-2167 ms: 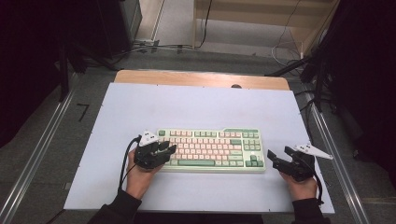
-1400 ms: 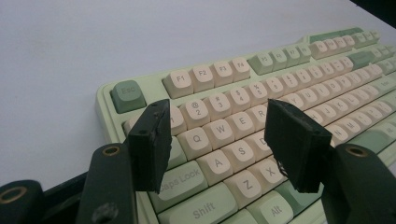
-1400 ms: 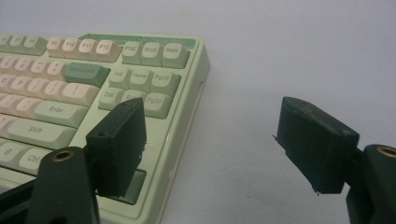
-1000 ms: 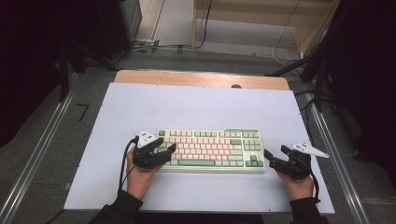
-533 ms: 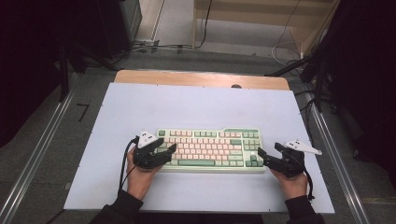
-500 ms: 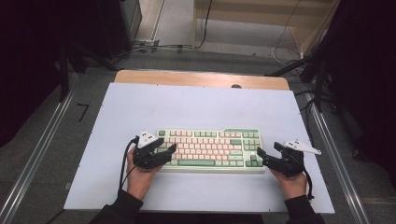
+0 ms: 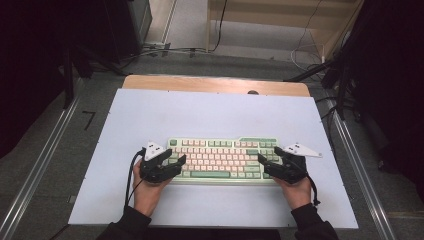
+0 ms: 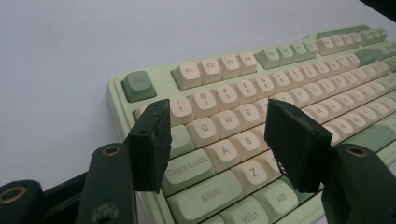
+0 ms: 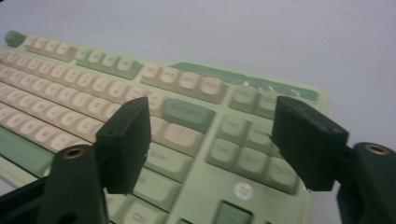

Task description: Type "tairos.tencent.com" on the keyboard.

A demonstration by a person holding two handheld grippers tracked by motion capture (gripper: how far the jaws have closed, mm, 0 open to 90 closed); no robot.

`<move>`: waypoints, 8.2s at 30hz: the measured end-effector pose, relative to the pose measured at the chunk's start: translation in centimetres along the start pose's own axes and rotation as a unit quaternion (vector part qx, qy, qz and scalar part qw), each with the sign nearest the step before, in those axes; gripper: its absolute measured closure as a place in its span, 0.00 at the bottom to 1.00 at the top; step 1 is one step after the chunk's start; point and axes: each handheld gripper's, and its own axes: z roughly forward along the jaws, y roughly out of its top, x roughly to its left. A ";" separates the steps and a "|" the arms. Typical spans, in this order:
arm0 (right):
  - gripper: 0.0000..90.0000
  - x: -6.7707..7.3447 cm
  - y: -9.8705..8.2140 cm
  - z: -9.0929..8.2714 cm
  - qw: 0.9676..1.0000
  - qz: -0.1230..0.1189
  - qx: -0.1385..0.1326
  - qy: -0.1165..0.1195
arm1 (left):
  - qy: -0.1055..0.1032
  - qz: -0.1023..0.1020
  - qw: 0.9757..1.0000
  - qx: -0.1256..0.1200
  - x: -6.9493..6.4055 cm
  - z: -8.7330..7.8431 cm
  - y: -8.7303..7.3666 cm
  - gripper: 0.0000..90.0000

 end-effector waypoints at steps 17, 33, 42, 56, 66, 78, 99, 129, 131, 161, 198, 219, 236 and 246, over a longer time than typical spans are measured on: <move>0.97 6.5 2.5 5.1 0.993 -0.077 0.022 0.089 | 0.026 -0.012 1.000 -0.004 1.0 -1.7 -1.1 0.46; 0.97 8.8 2.5 7.6 0.988 -0.096 0.066 0.097 | 0.032 -0.016 0.999 -0.006 1.2 -2.3 -1.4 0.46; 0.97 8.7 2.5 7.7 0.989 -0.094 0.070 0.092 | 0.032 -0.016 0.999 -0.006 1.2 -2.3 -1.3 0.46; 0.97 8.6 2.2 7.8 0.988 -0.095 0.080 0.090 | 0.028 -0.011 1.000 -0.004 1.1 -2.1 -1.2 0.46; 0.51 7.7 2.7 6.6 0.992 -0.062 0.047 0.104 | 0.023 -0.007 1.000 -0.003 1.0 -1.7 -1.1 0.46; 0.25 6.7 2.3 6.2 0.995 -0.044 0.047 0.075 | 0.005 0.000 1.000 0.004 0.6 -0.9 -0.7 0.47; 0.25 5.1 1.5 4.8 0.997 -0.021 0.045 0.051 | -0.065 0.042 0.997 0.019 -2.0 3.1 1.4 1.00; 0.25 3.9 0.7 3.3 0.999 -0.003 0.041 0.032 | -0.074 0.046 0.995 0.039 -2.5 5.0 1.7 1.00; 0.25 3.9 0.7 3.3 0.999 -0.003 0.041 0.031 | -0.075 0.046 0.995 0.040 -2.6 5.1 1.6 1.00; 0.27 3.7 0.6 3.2 0.999 -0.003 0.039 0.027 | -0.069 0.035 0.997 0.017 -2.6 4.2 1.9 0.68; 0.97 6.7 1.6 6.5 0.993 -0.066 0.052 0.080 | -0.005 -0.008 1.000 0.004 0.2 -0.7 -0.6 0.47; 0.97 6.9 1.5 6.7 0.993 -0.069 0.055 0.080 | -0.005 -0.007 1.000 0.003 0.2 -0.7 -0.6 0.47; 0.86 6.7 1.8 6.0 0.994 -0.058 0.040 0.081 | -0.005 -0.007 1.000 0.001 0.3 -0.8 -0.6 0.47; 0.38 5.9 1.9 6.0 0.995 -0.033 0.050 0.074 | -0.010 -0.003 1.000 0.000 0.3 -0.9 -0.6 0.51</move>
